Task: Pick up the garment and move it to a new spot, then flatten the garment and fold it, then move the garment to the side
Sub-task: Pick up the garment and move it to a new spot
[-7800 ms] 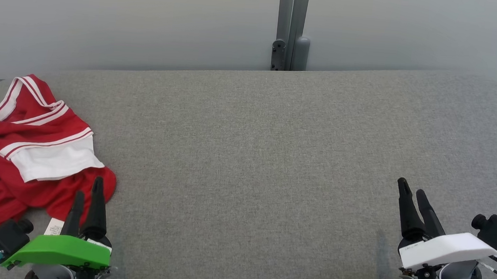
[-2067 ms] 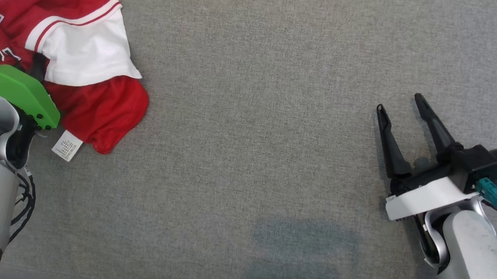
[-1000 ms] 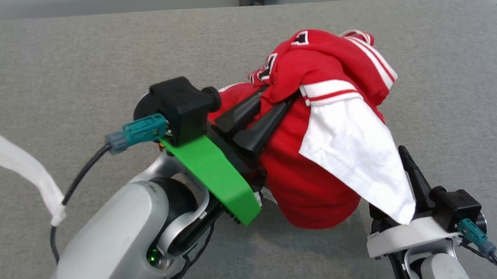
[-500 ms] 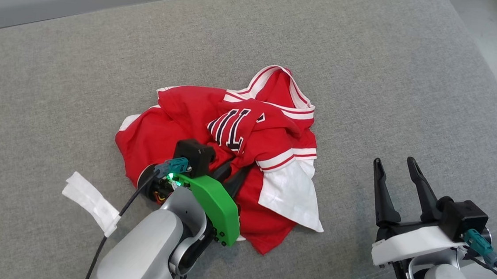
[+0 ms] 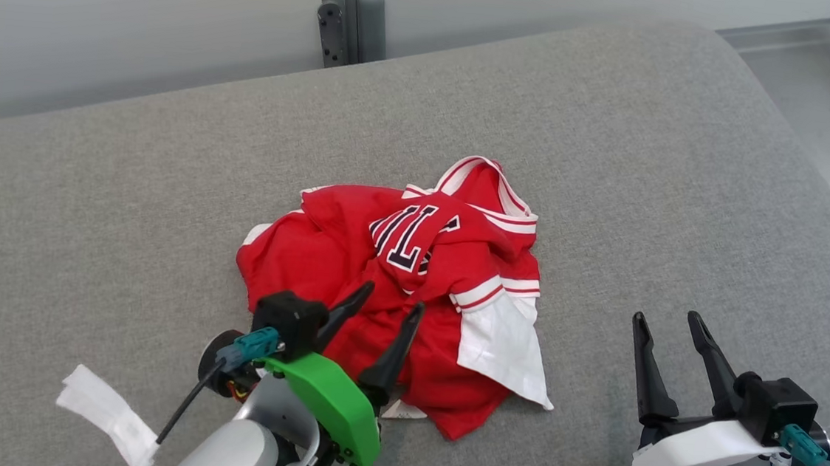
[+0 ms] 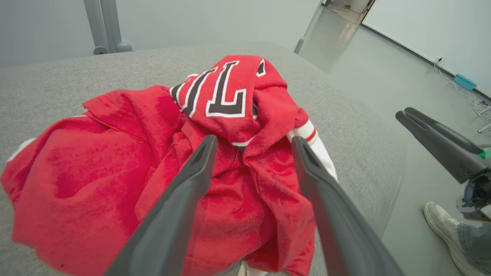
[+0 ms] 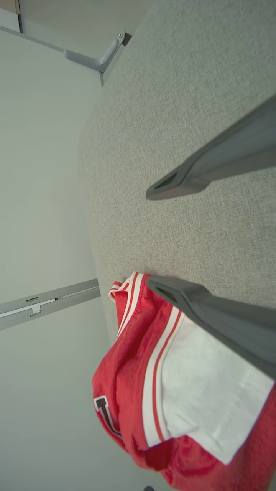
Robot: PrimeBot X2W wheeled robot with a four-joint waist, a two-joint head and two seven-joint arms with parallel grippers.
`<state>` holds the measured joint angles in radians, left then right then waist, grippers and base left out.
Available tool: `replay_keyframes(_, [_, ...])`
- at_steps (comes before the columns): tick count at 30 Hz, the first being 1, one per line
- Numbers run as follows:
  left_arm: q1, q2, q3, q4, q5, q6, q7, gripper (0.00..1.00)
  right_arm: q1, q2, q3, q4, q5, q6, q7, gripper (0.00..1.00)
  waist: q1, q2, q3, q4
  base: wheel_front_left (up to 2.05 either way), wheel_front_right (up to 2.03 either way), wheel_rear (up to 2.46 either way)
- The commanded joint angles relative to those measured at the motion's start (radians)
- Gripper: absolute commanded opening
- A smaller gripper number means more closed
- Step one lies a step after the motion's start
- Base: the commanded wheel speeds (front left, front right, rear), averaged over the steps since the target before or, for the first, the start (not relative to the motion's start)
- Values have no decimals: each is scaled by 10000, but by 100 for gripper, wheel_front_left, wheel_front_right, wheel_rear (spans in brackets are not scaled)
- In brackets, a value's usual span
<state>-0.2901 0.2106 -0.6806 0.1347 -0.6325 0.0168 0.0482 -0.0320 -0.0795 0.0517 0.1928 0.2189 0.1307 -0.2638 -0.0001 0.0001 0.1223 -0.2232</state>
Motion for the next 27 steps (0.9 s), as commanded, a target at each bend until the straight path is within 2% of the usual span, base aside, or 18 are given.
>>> replay_keyframes(1, [194, 231, 146, -513, 100, 285, 101, 100, 167, -41, -44, -54, -64, 1, -13, 100, 1, -1, -479, 292, 0, 0, 0])
replay_keyframes(5, [369, 566, 378, -1558, 132, 806, 476, 100, 278, -12, -48, -122, -64, 1, -12, 100, 1, -1, -479, 307, 0, 0, 0])
replay_keyframes(9, [-171, 666, 279, -1802, 219, 957, 1138, 100, 38, 9, 59, -204, -43, 1, -12, 100, 1, -1, -207, 175, 0, 0, 0])
replay_keyframes(14, [-1607, 308, -172, -775, 566, 786, 2155, 100, -408, 74, 162, -315, 39, 1, -13, 100, 1, -1, 529, -315, 0, 0, 0])
replay_keyframes(19, [-2321, 62, -410, 361, 732, 645, 2380, 100, -560, 166, 133, -255, 95, 1, -12, 100, 1, -1, 813, -760, 0, 0, 0])
replay_keyframes(21, [-2435, 48, -404, 731, 794, 717, 2373, 100, -578, 196, 100, -246, 125, 1, -13, 100, 1, -1, 871, -877, 0, 0, 0])
replay_keyframes(22, [-2527, 103, -407, 916, 920, 780, 2308, 83, -581, 201, 85, -254, 134, 1, -13, 100, 1, -1, 889, -927, 0, 0, 0])
replay_keyframes(23, [-2598, 122, -384, 1049, 981, 827, 2237, 33, -582, 211, 71, -260, 145, 1, -12, 100, 1, -1, 904, -968, 0, 0, 0])
replay_keyframes(24, [-2630, 122, -389, 1179, 1029, 829, 2180, 0, -573, 216, 38, -268, 146, 1, -12, 100, 1, -1, 910, -989, 0, 0, 0])
replay_keyframes(27, [-2744, 86, -380, 1267, 1031, 713, 1955, 0, -502, 245, -26, -287, 117, 1, -13, 100, 1, -1, 889, -991, 0, 0, 0])
